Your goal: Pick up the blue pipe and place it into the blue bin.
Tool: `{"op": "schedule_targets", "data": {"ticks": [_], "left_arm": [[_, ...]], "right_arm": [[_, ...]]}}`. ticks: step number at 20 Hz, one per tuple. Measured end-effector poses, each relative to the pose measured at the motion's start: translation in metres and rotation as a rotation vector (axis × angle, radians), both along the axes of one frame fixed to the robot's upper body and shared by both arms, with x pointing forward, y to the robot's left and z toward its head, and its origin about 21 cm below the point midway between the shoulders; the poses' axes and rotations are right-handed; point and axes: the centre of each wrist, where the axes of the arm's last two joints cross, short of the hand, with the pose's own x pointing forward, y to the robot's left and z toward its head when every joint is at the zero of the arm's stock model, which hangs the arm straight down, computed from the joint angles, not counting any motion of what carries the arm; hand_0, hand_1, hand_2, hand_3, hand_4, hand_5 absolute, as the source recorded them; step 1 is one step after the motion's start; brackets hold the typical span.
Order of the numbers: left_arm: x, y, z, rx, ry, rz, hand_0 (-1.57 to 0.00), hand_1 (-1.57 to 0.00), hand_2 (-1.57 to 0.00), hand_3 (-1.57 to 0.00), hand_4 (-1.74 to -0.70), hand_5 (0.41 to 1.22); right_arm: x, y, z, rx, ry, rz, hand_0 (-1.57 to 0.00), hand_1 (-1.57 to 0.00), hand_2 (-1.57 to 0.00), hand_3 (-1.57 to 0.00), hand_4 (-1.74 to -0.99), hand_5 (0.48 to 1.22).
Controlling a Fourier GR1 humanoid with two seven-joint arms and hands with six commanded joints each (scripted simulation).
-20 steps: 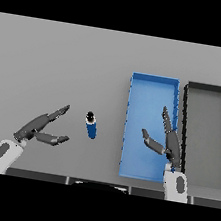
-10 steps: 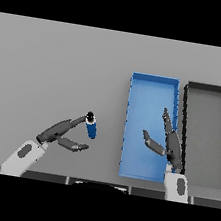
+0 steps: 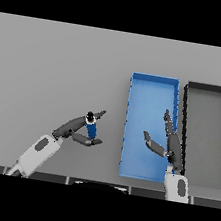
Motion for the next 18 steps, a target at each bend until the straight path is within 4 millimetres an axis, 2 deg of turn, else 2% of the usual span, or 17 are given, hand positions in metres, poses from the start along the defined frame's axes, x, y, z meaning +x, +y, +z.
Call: {"op": "schedule_targets", "data": {"ticks": [1,2,3,4,5,7,9,11,15,18], "left_arm": [[0.001,-0.006,-0.002,-0.028,0.003,-0.005,0.0,-0.03,-0.11,-0.1,-1.14,0.55],[0.003,-0.011,-0.002,-0.052,0.016,0.001,-0.02,-0.16,-0.29,-0.26,-1.21,0.607],[0.001,-0.014,-0.006,-0.097,0.026,0.012,-0.19,-0.35,-0.48,-0.52,-1.25,0.73],[0.001,-0.017,-0.008,-0.119,0.058,0.028,-0.44,-0.59,-0.7,-0.72,-1.35,0.828],[0.002,-0.021,-0.006,-0.148,0.059,0.042,-0.67,-0.79,-0.87,-0.88,-1.42,0.906],[0.0,-0.024,-0.008,-0.15,0.047,0.057,-0.99,-1.07,-1.12,-1.1,-1.53,1.02],[-0.006,-0.027,-0.011,-0.186,0.042,0.057,-1.2,-1.25,-1.29,-1.21,-1.6,1.092],[-0.008,-0.03,-0.01,-0.161,-0.003,0.055,-1.33,-1.37,-1.39,-1.31,-1.65,1.139],[-0.011,-0.039,-0.002,-0.22,-0.07,0.037,-1.47,-1.49,-1.5,-1.4,-1.7,1.187],[-0.007,-0.044,0.02,-0.28,-0.127,0.003,-1.52,-1.53,-1.53,-1.43,-1.71,1.204]], "right_arm": [[0.001,0.001,0.0,0.0,0.003,-0.007,0.0,0.0,0.0,0.0,-1.266,0.601],[0.001,0.001,0.0,-0.002,0.009,-0.004,0.0,0.0,0.0,0.0,-1.261,0.6],[-0.002,-0.002,-0.001,0.001,0.0,-0.003,0.0,0.0,0.0,0.0,-1.26,0.6],[-0.002,0.001,0.001,0.002,-0.002,-0.001,0.0,0.0,0.0,0.0,-1.259,0.602],[-0.001,-0.001,0.001,-0.004,0.005,-0.002,0.0,0.0,0.0,0.0,-1.259,0.605],[-0.002,-0.001,-0.001,-0.004,0.0,0.0,0.0,0.0,0.0,0.0,-1.262,0.611],[0.002,-0.001,0.0,-0.01,-0.004,-0.008,0.0,0.0,0.0,0.0,-1.26,0.614],[0.004,0.003,0.001,-0.004,-0.012,0.006,0.0,0.0,0.0,0.0,-1.255,0.616],[0.002,0.001,0.001,-0.016,-0.008,0.003,0.0,0.0,0.0,0.0,-1.244,0.623],[0.003,0.003,0.001,-0.017,-0.003,0.005,0.0,0.0,0.0,0.0,-1.239,0.629]]}}
